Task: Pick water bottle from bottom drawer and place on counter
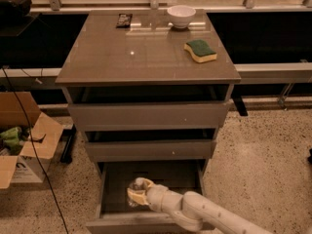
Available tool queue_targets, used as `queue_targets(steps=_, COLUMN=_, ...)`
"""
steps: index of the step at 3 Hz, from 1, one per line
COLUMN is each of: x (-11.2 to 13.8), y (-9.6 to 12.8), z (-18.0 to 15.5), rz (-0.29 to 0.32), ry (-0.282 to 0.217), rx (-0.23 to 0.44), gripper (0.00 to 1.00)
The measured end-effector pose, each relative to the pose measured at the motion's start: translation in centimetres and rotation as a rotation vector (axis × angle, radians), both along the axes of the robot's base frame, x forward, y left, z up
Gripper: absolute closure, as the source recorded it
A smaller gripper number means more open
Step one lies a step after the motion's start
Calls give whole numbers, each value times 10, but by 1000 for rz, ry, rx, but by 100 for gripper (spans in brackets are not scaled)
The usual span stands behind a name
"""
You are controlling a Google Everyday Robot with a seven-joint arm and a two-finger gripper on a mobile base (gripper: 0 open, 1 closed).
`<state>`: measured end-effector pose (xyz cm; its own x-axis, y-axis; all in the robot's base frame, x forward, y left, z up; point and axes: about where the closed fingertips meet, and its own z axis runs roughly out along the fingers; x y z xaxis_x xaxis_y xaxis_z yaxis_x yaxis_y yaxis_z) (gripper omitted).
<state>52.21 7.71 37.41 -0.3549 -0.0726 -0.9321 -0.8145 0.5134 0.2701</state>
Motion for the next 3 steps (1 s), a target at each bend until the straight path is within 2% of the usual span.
queue_targets(steps=1, x=-6, y=-36, z=72, rz=-15, ry=-77, rx=-8, gripper=100)
queue_targets(steps=2, x=2, y=-65, z=145, rz=3, ry=-178, rx=-25, gripper=100)
queue_targets(steps=3, x=12, y=-84, z=217, rz=40, ry=-293, rx=-41, gripper=100)
